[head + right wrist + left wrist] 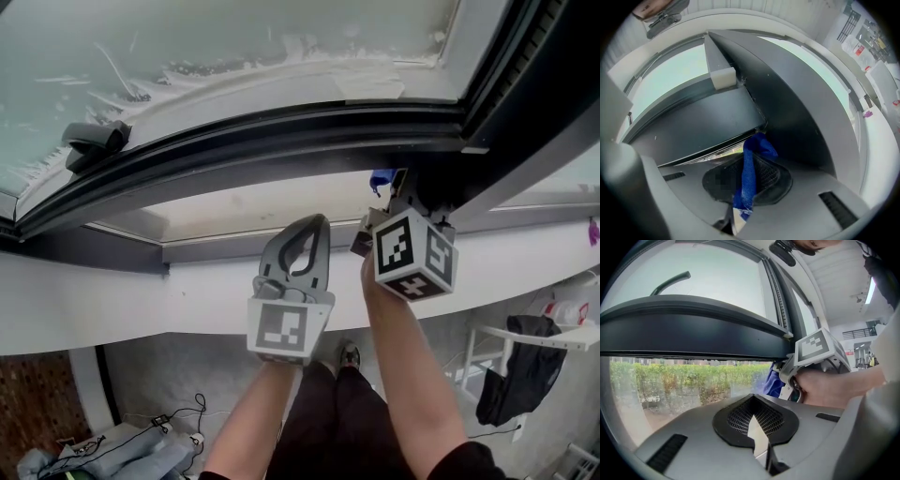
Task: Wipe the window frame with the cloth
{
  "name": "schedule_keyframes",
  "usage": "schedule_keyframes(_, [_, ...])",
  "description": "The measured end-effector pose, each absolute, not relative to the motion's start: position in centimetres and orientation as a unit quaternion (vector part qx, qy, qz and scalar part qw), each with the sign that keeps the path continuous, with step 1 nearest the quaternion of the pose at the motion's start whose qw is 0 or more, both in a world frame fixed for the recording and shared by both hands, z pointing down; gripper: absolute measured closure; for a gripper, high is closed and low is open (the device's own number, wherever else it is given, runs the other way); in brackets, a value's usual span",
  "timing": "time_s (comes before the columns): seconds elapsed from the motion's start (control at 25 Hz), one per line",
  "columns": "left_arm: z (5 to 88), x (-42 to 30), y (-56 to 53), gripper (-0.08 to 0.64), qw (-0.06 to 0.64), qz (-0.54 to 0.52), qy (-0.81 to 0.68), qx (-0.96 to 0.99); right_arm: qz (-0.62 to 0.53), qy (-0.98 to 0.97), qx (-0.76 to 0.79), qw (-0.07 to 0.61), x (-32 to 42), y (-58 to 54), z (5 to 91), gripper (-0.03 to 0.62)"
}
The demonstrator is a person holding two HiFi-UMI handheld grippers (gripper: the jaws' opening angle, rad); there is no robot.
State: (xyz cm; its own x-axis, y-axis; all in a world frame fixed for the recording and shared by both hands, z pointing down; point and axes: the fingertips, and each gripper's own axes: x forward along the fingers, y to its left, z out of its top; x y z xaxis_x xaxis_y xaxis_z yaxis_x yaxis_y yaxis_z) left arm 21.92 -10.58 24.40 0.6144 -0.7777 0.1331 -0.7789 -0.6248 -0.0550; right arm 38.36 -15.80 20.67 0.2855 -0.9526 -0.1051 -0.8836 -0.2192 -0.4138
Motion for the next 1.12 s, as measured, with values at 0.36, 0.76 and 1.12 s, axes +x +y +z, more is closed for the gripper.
schedule_keyframes(0.36, [23.4, 21.2, -9.1, 0.557, -0.011, 0.075, -0.449, 0.890, -0.023, 0.623, -0.764, 0.166, 37.0, -15.8, 19.0, 0.563])
schedule_keyframes(0.76, [23.0, 18.7, -7.2, 0.557, -0.019, 0.088, -0.475, 0.875, 0.036, 0.665, -0.738, 0.104, 34.0, -15.8, 19.0, 0.563])
schedule_keyframes(1.12, [20.8, 14.3, -5.5, 0.557, -0.025, 0.068, -0.521, 0.851, 0.071, 0.732, -0.673, 0.073, 27.3, -12.5, 19.7, 0.563])
